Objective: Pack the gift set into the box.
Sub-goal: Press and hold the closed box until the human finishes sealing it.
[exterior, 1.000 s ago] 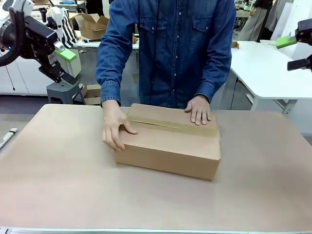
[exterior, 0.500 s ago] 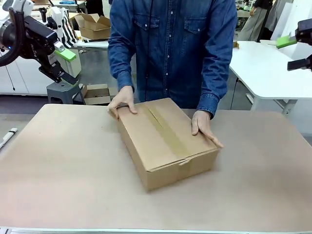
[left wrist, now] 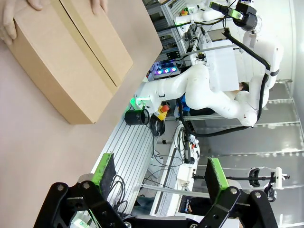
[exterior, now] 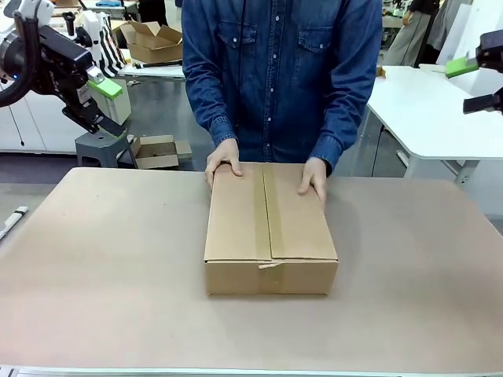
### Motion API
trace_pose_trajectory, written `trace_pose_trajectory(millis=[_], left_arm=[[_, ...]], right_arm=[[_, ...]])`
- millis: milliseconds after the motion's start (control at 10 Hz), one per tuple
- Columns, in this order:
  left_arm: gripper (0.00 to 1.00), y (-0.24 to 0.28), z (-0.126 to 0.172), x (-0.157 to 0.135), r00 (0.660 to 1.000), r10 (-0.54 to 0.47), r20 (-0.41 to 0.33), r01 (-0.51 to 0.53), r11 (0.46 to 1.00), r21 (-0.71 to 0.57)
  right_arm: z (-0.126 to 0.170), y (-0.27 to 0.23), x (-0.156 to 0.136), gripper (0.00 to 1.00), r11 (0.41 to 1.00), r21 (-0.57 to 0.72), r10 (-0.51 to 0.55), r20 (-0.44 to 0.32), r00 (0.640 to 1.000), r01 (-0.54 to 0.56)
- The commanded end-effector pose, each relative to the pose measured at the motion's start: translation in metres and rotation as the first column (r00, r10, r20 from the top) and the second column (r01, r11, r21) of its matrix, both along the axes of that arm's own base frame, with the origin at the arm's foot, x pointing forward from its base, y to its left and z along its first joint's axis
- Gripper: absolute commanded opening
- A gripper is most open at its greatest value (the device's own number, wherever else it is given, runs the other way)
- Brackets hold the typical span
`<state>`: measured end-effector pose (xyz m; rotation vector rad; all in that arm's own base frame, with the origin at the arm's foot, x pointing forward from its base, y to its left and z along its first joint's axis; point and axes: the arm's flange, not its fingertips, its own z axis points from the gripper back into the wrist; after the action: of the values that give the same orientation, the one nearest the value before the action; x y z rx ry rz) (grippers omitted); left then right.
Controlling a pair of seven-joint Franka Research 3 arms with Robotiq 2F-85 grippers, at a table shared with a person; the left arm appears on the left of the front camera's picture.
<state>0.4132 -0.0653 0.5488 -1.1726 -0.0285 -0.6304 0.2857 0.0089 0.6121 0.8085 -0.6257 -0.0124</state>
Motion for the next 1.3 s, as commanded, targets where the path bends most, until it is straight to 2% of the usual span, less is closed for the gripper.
trace_pose_trajectory(millis=[0,1200], left_arm=[[1.00,0.0004,-0.0007,-0.0022,1.000,0.006,-0.006,-0.006,1.000,0.012],[1.00,0.0004,-0.0007,-0.0022,1.000,0.006,-0.006,-0.006,1.000,0.012]], right_arm=[[0.0028,-0.0025,0.0013,1.00,1.000,0.003,0.020,0.021,1.000,-0.020],[0.0028,-0.0025,0.0013,1.00,1.000,0.003,0.020,0.021,1.000,-0.020]])
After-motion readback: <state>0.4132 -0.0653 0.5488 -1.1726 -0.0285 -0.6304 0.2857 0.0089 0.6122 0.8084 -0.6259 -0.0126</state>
